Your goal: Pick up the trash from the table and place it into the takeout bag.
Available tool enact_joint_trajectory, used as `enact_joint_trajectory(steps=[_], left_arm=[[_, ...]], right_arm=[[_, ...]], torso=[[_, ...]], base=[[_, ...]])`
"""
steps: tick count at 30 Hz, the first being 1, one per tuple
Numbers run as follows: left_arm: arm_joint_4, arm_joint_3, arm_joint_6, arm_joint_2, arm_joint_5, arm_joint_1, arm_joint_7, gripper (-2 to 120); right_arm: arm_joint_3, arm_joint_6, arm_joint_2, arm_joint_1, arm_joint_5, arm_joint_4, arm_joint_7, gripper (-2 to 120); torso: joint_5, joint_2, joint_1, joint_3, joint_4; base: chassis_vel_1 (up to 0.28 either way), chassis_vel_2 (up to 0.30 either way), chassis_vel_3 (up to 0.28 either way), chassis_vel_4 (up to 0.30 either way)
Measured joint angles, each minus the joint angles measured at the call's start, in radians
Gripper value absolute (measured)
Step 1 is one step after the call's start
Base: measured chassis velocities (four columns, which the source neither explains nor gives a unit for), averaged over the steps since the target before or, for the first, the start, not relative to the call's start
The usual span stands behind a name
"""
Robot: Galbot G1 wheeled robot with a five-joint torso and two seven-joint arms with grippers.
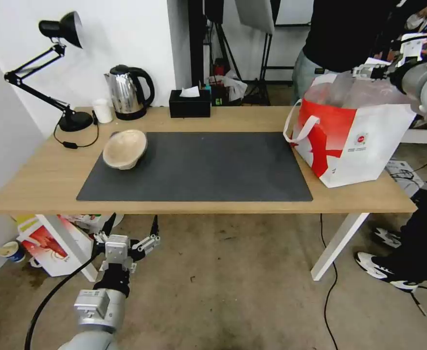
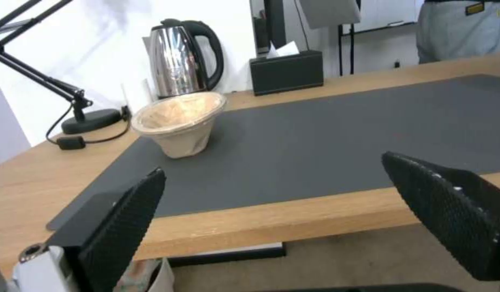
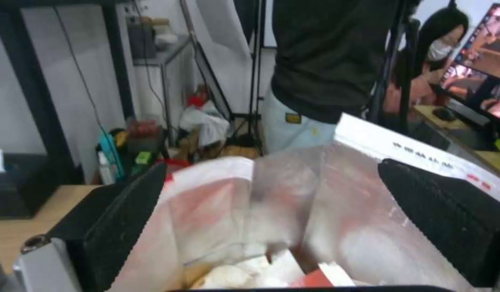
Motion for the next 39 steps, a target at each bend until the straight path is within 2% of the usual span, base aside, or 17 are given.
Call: enact_joint_trajectory(steps=[4, 7, 8, 10, 11, 14, 15, 18, 19, 20, 23, 30, 39], left_arm=[[0.000, 0.000, 0.000, 0.000, 0.000, 0.000, 0.000, 100], [0.000, 0.000, 0.000, 0.000, 0.000, 0.000, 0.000, 100], [0.000, 0.000, 0.000, 0.000, 0.000, 0.000, 0.000, 100], [0.000, 0.000, 0.000, 0.000, 0.000, 0.000, 0.000, 100], [0.000, 0.000, 0.000, 0.000, 0.000, 0.000, 0.000, 100], [0.000, 0.000, 0.000, 0.000, 0.000, 0.000, 0.000, 100], [0.000, 0.000, 0.000, 0.000, 0.000, 0.000, 0.000, 100], [0.000, 0.000, 0.000, 0.000, 0.000, 0.000, 0.000, 100], [0.000, 0.000, 0.000, 0.000, 0.000, 0.000, 0.000, 100], [0.000, 0.000, 0.000, 0.000, 0.000, 0.000, 0.000, 100], [0.000, 0.000, 0.000, 0.000, 0.000, 0.000, 0.000, 100], [0.000, 0.000, 0.000, 0.000, 0.000, 0.000, 0.000, 100], [0.000, 0.000, 0.000, 0.000, 0.000, 0.000, 0.000, 100]], right_arm=[[0.024, 0.038, -0.002, -0.007, 0.022, 0.032, 0.011, 100], [0.059, 0.131, -0.003, -0.021, 0.054, 0.077, 0.026, 100], [0.059, 0.131, -0.003, -0.021, 0.054, 0.077, 0.026, 100], [0.083, 0.218, -0.004, -0.039, 0.056, 0.113, 0.013, 100], [0.083, 0.218, -0.004, -0.039, 0.056, 0.113, 0.013, 100], [0.124, 0.380, -0.001, -0.079, 0.055, 0.191, -0.069, 100], [0.124, 0.380, -0.001, -0.079, 0.055, 0.191, -0.069, 100], [0.141, 0.528, 0.013, -0.113, 0.047, 0.260, -0.104, 100], [0.141, 0.528, 0.013, -0.113, 0.047, 0.260, -0.104, 100], [0.146, 0.590, 0.020, -0.137, 0.037, 0.298, -0.107, 100], [0.169, 0.675, 0.043, -0.211, -0.009, 0.375, -0.108, 100], [0.215, 0.766, 0.114, -0.381, -0.118, 0.497, -0.099, 100], [0.299, 0.777, 0.181, -0.650, -0.222, 0.658, -0.098, 100]], torso=[[0.0000, 0.000, 0.000, 0.000, 0.0000], [-0.0001, 0.000, 0.000, 0.000, -0.0001], [-0.0001, 0.000, 0.000, 0.000, -0.0001], [0.0000, 0.000, 0.000, 0.000, 0.0000], [0.0000, 0.000, 0.000, 0.000, 0.0000], [-0.0003, 0.000, 0.000, 0.000, 0.0000], [-0.0003, 0.000, 0.000, 0.000, 0.0000], [-0.0003, 0.000, 0.000, 0.000, 0.0001], [-0.0003, 0.000, 0.000, 0.000, 0.0001], [-0.0003, 0.000, 0.000, 0.000, 0.0000], [-0.0001, 0.000, 0.000, 0.000, 0.0000], [-0.0002, 0.000, 0.000, 0.000, 0.0001], [-0.0002, 0.000, 0.000, 0.000, -0.0002]], base=[[0.000, 0.000, 0.000, 0.000], [0.000, 0.000, 0.000, 0.000], [0.000, 0.000, 0.000, 0.000], [0.000, 0.000, 0.000, 0.000], [0.000, 0.000, 0.000, 0.000], [0.000, 0.000, 0.000, 0.000], [0.000, 0.000, 0.000, 0.000], [0.000, 0.000, 0.000, 0.000], [0.000, 0.000, 0.000, 0.000], [0.000, 0.000, 0.000, 0.000], [0.000, 0.000, 0.000, 0.000], [0.000, 0.000, 0.000, 0.000], [0.000, 0.000, 0.000, 0.000]])
